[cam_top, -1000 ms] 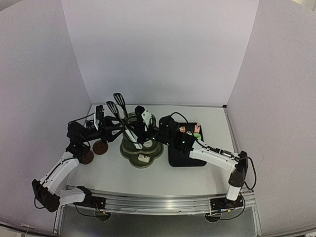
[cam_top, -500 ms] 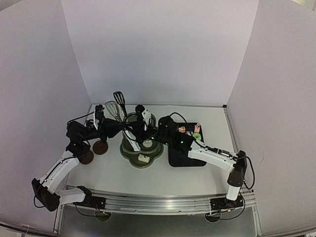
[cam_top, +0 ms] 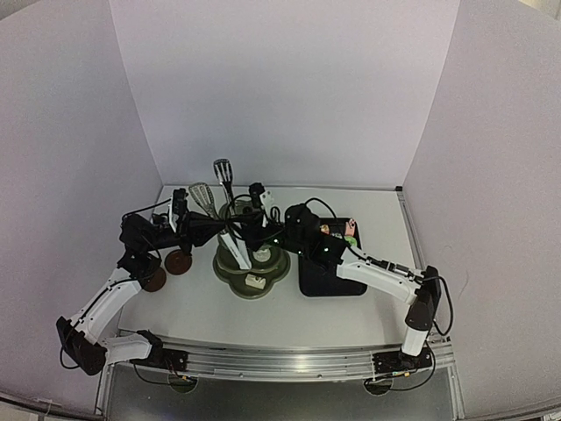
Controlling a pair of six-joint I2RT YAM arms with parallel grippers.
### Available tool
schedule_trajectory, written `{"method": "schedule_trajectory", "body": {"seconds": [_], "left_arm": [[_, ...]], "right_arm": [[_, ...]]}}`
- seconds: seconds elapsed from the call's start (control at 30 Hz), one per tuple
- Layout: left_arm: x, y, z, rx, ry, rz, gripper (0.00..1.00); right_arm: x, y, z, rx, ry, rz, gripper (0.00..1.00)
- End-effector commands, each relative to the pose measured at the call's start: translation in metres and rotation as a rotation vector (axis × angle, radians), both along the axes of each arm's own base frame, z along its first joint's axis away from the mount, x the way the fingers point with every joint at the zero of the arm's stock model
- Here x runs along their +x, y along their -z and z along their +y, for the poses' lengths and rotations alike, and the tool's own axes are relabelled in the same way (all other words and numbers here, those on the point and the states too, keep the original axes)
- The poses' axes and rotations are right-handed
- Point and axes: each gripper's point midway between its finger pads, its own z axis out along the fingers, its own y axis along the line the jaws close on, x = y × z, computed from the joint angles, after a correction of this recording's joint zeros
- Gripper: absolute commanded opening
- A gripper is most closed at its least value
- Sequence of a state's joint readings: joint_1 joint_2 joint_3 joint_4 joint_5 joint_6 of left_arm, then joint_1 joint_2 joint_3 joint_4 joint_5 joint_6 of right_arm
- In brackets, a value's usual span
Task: Serve the afternoon tea
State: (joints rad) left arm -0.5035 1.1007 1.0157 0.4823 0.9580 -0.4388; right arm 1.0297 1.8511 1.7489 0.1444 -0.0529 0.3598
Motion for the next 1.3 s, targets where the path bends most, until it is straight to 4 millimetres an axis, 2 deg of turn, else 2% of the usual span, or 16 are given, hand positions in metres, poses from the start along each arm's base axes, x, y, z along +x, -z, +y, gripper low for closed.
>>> {"method": "schedule_trajectory", "body": {"seconds": [0.0, 0.1, 0.27, 0.33, 0.4, 0.43, 0.57, 0.7, 0.9, 1.1, 1.27], "left_arm": [[-0.009, -0.025, 0.011, -0.050, -0.023, -0.021, 0.00], [-0.006, -0.031, 0.011, -0.069, -0.032, -0.012, 0.00], [-0.004, -0.045, 0.014, -0.104, -0.043, 0.015, 0.00], [-0.002, -0.050, 0.015, -0.121, -0.055, 0.021, 0.00], [0.000, -0.056, 0.016, -0.137, -0.064, 0.016, 0.00], [0.002, -0.059, 0.016, -0.144, -0.065, 0.016, 0.00], [0.003, -0.074, 0.015, -0.171, -0.051, -0.001, 0.00], [-0.003, -0.077, 0.012, -0.161, -0.014, -0.034, 0.00], [-0.006, -0.080, 0.010, -0.160, 0.005, -0.038, 0.00], [-0.015, -0.083, 0.006, -0.160, 0.041, -0.069, 0.00], [-0.020, -0.083, 0.004, -0.155, 0.062, -0.082, 0.00]], "right_arm": [[0.018, -0.059, -0.046, 0.081, 0.074, -0.081, 0.41], [0.003, -0.068, -0.050, 0.088, 0.022, -0.103, 0.54], [-0.020, -0.085, -0.067, 0.112, -0.028, -0.130, 0.69], [-0.032, -0.082, -0.069, 0.106, -0.081, -0.134, 0.72], [-0.046, -0.072, -0.062, 0.090, -0.151, -0.128, 0.83], [-0.050, -0.066, -0.057, 0.078, -0.166, -0.126, 0.85], [-0.058, -0.048, -0.037, 0.045, -0.195, -0.129, 0.86], [-0.050, -0.043, -0.027, 0.055, -0.185, -0.135, 0.87], [-0.048, -0.046, -0.017, 0.114, -0.229, -0.155, 0.90], [-0.044, -0.037, 0.006, 0.128, -0.317, -0.111, 0.90], [-0.037, -0.040, 0.012, 0.152, -0.348, -0.100, 0.87]]}}
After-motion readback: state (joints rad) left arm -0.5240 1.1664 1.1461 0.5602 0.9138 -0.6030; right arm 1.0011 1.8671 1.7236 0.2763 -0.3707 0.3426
